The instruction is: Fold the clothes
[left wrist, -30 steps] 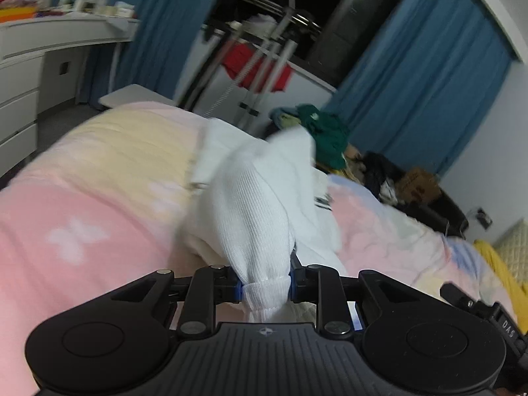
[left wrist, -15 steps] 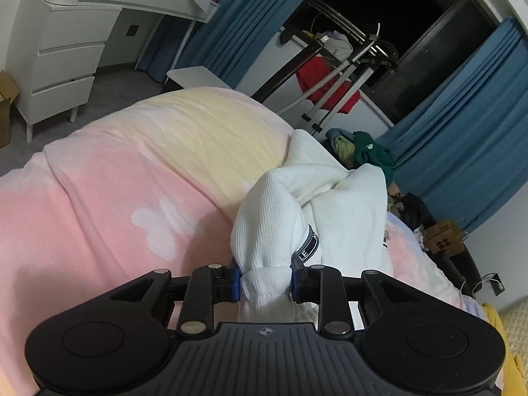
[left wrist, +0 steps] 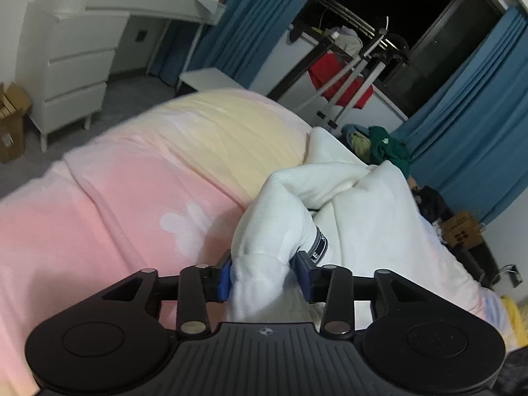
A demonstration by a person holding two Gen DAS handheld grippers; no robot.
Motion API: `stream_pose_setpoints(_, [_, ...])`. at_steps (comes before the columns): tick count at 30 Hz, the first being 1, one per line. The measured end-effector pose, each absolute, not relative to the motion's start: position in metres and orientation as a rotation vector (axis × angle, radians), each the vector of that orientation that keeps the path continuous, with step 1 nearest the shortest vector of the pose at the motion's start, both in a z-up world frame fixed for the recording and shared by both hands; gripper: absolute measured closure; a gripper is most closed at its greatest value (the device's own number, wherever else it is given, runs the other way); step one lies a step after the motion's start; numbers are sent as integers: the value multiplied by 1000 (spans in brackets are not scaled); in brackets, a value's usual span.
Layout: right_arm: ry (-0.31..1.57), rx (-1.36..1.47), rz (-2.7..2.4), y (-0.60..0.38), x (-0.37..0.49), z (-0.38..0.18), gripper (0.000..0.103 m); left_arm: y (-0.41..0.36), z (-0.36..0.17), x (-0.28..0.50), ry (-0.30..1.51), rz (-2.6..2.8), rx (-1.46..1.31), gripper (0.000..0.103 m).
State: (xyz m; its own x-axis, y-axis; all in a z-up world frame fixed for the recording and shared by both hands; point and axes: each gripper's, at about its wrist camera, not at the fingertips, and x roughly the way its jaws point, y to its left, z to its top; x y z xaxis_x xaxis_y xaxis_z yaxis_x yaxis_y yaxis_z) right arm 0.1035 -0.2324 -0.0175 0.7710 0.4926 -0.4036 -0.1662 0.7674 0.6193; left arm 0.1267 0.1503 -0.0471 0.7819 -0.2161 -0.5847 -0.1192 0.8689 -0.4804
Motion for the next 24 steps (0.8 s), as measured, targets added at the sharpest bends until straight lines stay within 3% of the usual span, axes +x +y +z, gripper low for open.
stream_pose_setpoints(4, [541,572,347,-236,77,-2,84,141,-27,101,611,-44,-418,52])
stream_pose_setpoints(8, [506,487,288,-235,43,17,84,122,-11,78,546,-107,-293,28])
stream_pose_setpoints(11, [533,470,246,-235,26,17,84,100,-12,71,535,-157,-188,20])
stream_pose_setpoints(16, [662,411,100,-234,25,-16,84,59,-35,76,634,-204,-39,19])
stream_pose_setpoints(24, [713,569,82,-258,37,-36,83,30,-54,84,693,-125,125,17])
